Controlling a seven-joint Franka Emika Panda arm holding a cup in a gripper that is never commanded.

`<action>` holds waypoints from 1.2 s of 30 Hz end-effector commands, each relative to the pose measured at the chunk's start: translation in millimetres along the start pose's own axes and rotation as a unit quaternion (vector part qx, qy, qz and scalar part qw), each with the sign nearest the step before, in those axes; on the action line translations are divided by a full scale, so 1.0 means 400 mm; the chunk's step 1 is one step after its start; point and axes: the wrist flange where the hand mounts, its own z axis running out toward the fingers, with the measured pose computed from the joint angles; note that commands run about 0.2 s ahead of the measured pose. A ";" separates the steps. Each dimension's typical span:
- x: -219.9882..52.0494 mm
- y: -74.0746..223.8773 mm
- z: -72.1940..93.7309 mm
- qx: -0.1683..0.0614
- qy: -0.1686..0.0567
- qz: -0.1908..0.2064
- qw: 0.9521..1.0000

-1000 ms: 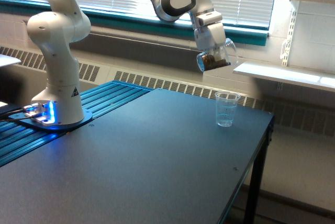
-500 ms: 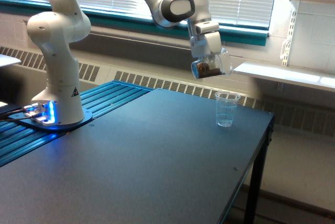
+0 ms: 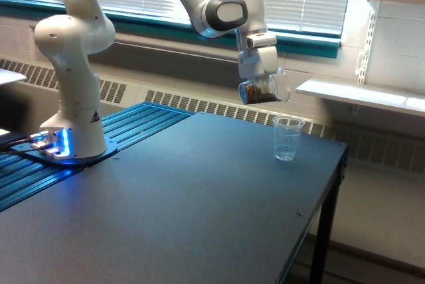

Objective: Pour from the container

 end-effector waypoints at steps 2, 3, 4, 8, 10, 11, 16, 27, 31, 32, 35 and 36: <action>0.004 -0.029 -0.009 -0.010 0.002 -0.006 1.000; 0.004 -0.031 -0.008 -0.011 0.002 -0.007 1.000; 0.004 -0.034 -0.007 -0.012 0.001 -0.008 1.000; 0.003 -0.045 -0.002 -0.018 -0.003 -0.013 1.000; 0.003 -0.050 -0.001 -0.022 -0.003 -0.015 1.000; 0.003 -0.052 0.000 -0.023 -0.003 -0.016 1.000; 0.006 -0.060 0.005 -0.029 -0.005 -0.019 0.999; 0.007 -0.080 0.019 -0.041 -0.013 -0.025 0.999; 0.044 -0.073 0.010 -0.043 -0.015 -0.028 0.999; 0.045 -0.076 0.011 -0.044 -0.015 -0.030 0.998; 0.048 -0.084 0.014 -0.047 -0.018 -0.034 0.998; 0.048 -0.086 0.015 -0.048 -0.019 -0.036 0.998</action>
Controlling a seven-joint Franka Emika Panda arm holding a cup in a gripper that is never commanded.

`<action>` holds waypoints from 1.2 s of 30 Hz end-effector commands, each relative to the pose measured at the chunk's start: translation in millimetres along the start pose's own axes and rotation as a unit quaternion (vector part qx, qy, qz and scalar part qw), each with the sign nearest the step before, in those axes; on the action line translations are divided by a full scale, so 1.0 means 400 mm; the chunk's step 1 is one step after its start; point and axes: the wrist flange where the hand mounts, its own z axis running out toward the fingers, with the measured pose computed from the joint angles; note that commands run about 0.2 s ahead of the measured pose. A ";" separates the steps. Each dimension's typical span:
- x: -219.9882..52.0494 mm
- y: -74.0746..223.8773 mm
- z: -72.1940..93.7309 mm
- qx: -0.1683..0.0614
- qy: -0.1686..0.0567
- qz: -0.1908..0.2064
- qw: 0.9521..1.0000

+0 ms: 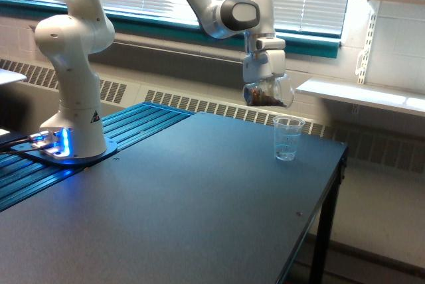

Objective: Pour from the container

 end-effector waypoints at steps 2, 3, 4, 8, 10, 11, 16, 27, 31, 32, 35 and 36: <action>0.022 -0.022 -0.013 -0.007 0.002 -0.016 1.000; 0.023 -0.024 -0.012 -0.008 0.002 -0.017 1.000; 0.025 -0.027 -0.012 -0.009 0.002 -0.018 1.000; 0.026 -0.037 -0.008 -0.013 0.000 -0.024 1.000; 0.027 -0.044 -0.007 -0.015 -0.002 -0.030 0.999; 0.028 -0.045 -0.007 -0.016 -0.003 -0.031 0.999; 0.032 -0.050 -0.005 -0.024 -0.005 -0.039 0.999; 0.036 -0.049 -0.003 -0.036 -0.008 -0.048 0.998; 0.036 -0.048 -0.002 -0.038 -0.009 -0.049 0.998; 0.036 -0.048 -0.001 -0.038 -0.010 -0.049 0.998; 0.034 -0.049 0.001 -0.041 -0.011 -0.051 0.998; 0.031 -0.050 0.003 -0.041 -0.012 -0.052 0.998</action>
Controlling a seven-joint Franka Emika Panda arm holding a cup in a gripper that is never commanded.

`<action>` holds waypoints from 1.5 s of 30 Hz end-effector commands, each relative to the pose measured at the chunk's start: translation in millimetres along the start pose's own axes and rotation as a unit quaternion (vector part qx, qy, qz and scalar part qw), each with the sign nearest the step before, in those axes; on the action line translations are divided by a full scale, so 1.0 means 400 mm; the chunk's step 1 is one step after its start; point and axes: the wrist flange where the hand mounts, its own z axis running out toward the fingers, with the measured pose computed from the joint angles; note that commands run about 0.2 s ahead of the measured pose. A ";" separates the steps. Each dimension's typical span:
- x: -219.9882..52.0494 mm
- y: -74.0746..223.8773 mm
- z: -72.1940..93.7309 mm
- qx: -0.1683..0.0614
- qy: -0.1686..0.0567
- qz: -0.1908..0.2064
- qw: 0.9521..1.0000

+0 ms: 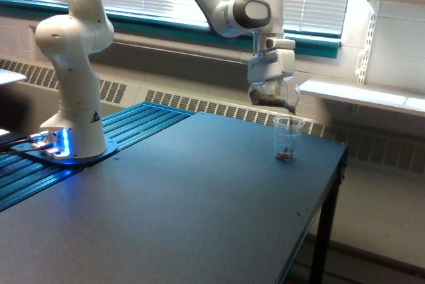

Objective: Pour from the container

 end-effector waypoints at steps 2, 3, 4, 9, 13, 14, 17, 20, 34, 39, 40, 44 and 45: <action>-0.002 -0.011 -0.004 -0.007 0.001 -0.016 1.000; -0.003 -0.011 -0.003 -0.008 0.001 -0.016 1.000; -0.003 -0.011 -0.002 -0.008 0.000 -0.017 1.000; -0.002 -0.012 -0.003 -0.013 -0.002 -0.021 1.000; -0.001 -0.014 -0.004 -0.016 -0.004 -0.025 1.000; 0.000 -0.015 -0.004 -0.017 -0.004 -0.025 1.000; 0.000 -0.017 -0.003 -0.019 -0.005 -0.028 0.999; 0.000 -0.018 -0.004 -0.022 -0.005 -0.030 0.999; -0.010 -0.025 0.005 -0.033 -0.013 -0.042 0.998; -0.018 -0.026 0.012 -0.037 -0.017 -0.047 0.998; -0.019 -0.026 0.013 -0.037 -0.018 -0.048 0.998; -0.020 -0.028 0.014 -0.041 -0.019 -0.052 0.998; -0.020 -0.029 0.014 -0.041 -0.019 -0.052 0.998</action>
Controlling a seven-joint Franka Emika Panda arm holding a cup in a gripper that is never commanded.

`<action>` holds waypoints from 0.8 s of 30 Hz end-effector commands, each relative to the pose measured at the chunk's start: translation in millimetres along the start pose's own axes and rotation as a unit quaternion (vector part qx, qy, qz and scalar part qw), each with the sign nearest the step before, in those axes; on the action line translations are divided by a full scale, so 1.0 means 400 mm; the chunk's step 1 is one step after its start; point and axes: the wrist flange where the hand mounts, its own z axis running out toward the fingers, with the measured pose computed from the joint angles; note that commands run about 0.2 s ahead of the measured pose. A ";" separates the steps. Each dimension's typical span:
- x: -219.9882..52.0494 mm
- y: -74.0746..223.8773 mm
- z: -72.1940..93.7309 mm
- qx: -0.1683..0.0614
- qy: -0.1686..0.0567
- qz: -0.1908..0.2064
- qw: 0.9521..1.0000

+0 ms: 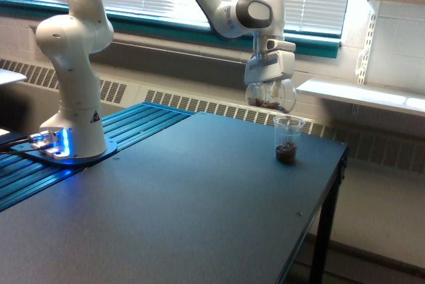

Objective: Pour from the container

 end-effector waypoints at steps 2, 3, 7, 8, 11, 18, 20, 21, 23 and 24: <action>-0.007 -0.013 0.001 -0.007 -0.002 -0.019 1.000; -0.006 -0.014 0.001 -0.008 -0.002 -0.020 1.000; -0.004 -0.017 0.000 -0.010 -0.004 -0.023 1.000; -0.003 -0.017 0.000 -0.010 -0.004 -0.024 1.000; -0.001 -0.021 -0.001 -0.012 -0.004 -0.026 1.000; 0.003 -0.030 -0.003 -0.014 -0.007 -0.032 0.999; 0.004 -0.035 -0.004 -0.015 -0.007 -0.034 0.999; 0.004 -0.038 -0.004 -0.014 -0.007 -0.034 0.999; 0.005 -0.040 -0.005 -0.016 -0.008 -0.036 0.999; 0.006 -0.041 -0.006 -0.017 -0.009 -0.038 0.999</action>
